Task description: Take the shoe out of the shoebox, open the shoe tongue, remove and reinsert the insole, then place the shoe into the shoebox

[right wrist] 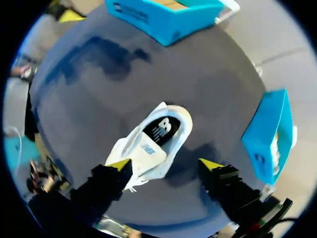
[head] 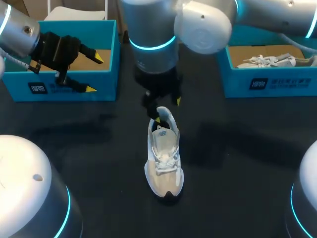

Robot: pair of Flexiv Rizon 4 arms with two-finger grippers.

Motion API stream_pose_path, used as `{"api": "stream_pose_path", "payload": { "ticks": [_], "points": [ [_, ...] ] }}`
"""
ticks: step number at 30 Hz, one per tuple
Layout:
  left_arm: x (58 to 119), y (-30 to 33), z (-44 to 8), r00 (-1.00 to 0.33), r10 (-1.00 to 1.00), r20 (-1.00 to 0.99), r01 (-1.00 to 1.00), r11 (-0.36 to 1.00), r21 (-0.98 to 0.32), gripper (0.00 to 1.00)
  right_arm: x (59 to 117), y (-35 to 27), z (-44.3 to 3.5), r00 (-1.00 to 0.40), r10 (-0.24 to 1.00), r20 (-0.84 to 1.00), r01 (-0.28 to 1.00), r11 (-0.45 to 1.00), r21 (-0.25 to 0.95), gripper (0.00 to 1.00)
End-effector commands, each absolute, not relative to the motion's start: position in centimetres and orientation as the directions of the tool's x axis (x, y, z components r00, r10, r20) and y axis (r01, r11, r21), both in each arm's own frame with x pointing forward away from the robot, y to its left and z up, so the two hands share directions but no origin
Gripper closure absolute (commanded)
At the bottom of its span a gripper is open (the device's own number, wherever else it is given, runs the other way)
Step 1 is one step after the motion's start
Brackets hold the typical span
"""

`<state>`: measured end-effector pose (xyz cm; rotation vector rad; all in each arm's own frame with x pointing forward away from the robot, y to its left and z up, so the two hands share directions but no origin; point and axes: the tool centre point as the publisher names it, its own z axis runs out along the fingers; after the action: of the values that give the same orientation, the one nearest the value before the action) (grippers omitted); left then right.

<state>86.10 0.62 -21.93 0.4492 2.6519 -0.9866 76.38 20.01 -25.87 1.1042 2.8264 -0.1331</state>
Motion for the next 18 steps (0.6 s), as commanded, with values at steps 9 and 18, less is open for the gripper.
{"api": "stream_pose_path", "payload": {
  "ticks": [9,18],
  "points": [
    [86.09,0.60,-21.88,-0.914,0.192,-0.358,0.379,0.721,-0.581,0.00,77.86,21.70,-24.19,-0.941,0.294,-0.170,0.307,0.950,-0.057,0.00],
    [86.09,0.60,-21.88,-0.914,0.192,-0.358,0.379,0.721,-0.581,0.00,77.86,21.70,-24.19,-0.941,0.294,-0.170,0.307,0.950,-0.057,0.00]
  ]
}}
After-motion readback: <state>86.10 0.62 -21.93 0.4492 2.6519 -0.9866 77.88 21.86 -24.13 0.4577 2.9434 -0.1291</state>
